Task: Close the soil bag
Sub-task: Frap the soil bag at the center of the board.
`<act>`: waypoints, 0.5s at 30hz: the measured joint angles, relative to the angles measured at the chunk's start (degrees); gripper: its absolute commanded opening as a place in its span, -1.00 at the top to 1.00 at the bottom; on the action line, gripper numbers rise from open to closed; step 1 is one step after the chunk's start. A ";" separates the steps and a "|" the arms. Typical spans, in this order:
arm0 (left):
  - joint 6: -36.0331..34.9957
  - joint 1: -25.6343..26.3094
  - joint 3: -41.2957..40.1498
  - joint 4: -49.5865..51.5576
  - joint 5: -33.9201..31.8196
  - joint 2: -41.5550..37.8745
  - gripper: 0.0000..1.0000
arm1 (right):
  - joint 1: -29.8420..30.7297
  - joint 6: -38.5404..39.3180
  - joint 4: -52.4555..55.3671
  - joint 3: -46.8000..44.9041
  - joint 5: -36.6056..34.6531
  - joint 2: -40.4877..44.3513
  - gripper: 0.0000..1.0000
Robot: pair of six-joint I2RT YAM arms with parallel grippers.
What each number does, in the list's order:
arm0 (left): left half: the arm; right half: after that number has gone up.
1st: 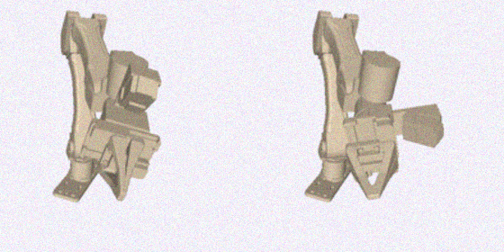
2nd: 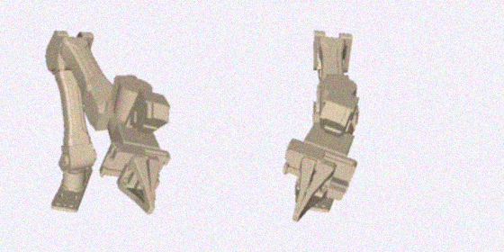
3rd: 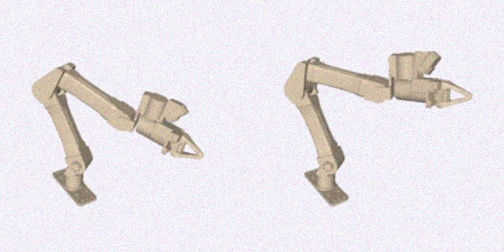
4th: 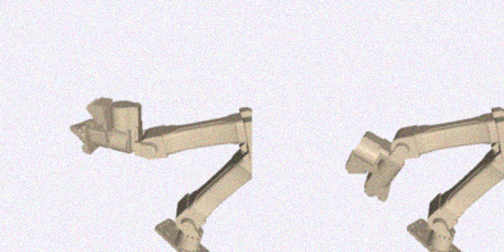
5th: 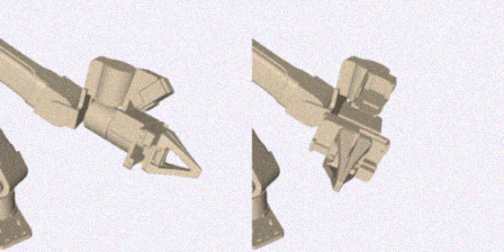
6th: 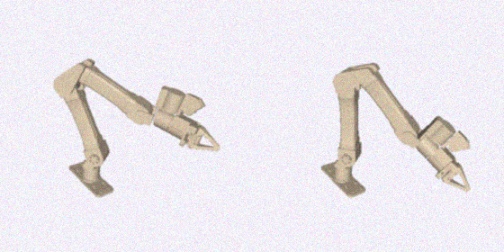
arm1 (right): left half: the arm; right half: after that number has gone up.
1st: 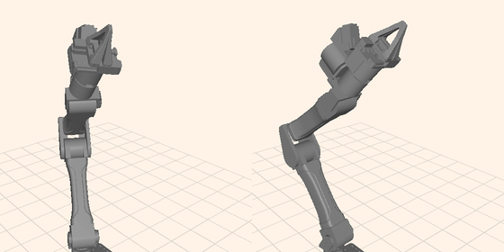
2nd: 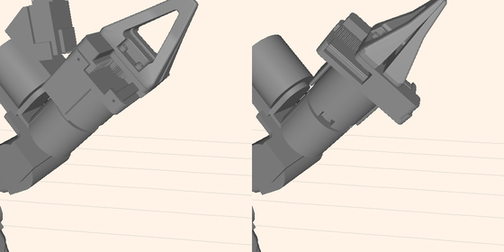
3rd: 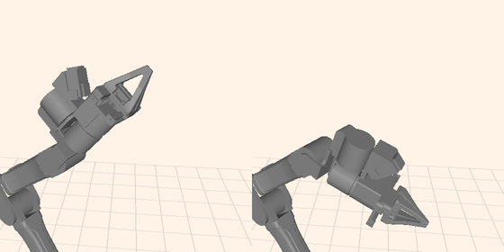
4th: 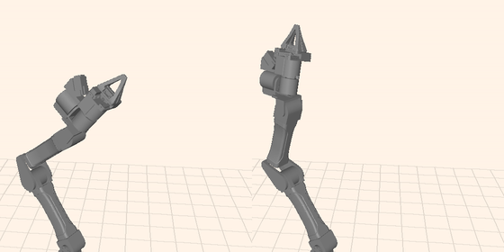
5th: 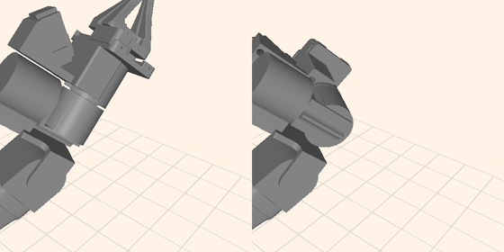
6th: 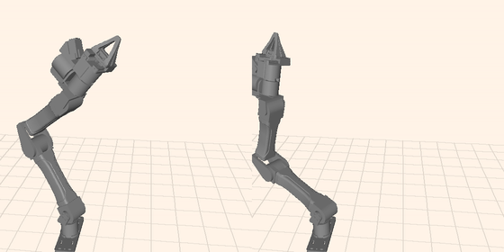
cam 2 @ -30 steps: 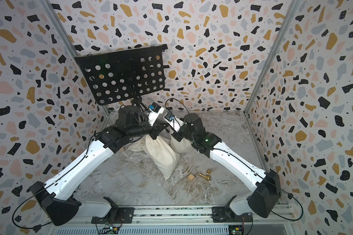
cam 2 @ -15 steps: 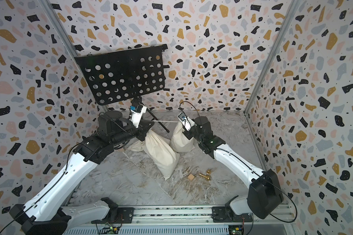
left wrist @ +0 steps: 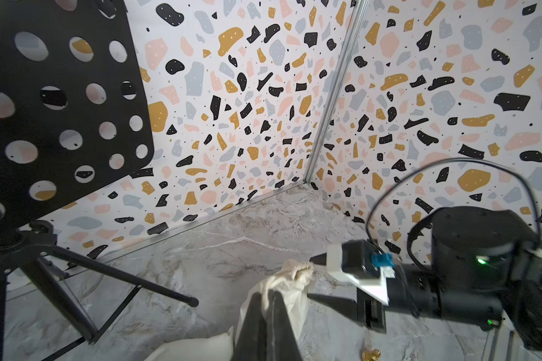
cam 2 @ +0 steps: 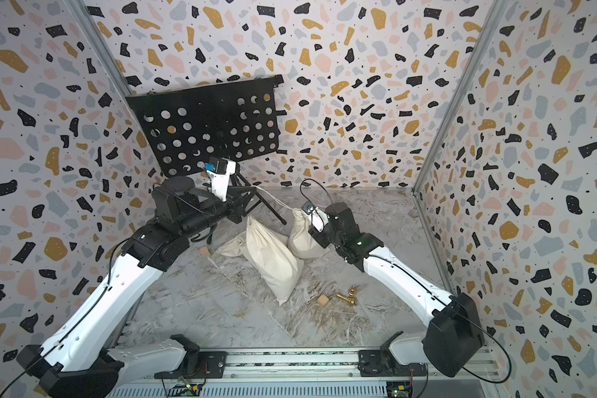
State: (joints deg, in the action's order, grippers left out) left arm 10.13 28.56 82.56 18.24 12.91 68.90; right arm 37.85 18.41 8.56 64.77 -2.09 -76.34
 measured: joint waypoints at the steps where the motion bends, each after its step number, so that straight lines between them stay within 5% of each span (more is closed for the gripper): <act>1: 0.24 0.00 0.00 -0.20 0.22 0.46 1.00 | 1.60 -0.04 -0.28 0.68 -0.04 0.61 -0.28; 8: 1.25 0.00 0.00 -0.37 1.40 0.94 1.00 | 9.90 0.20 -6.86 6.14 -5.38 -0.87 -0.21; 15: 1.25 0.00 0.00 -0.33 1.40 -0.50 1.00 | 12.68 1.62 -9.03 10.51 -12.22 -6.67 0.29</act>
State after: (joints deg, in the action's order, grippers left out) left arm 11.38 28.56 82.56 17.91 14.31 68.40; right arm 50.52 20.03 -0.47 75.29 -14.31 -83.00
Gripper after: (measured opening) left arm 0.043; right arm 0.398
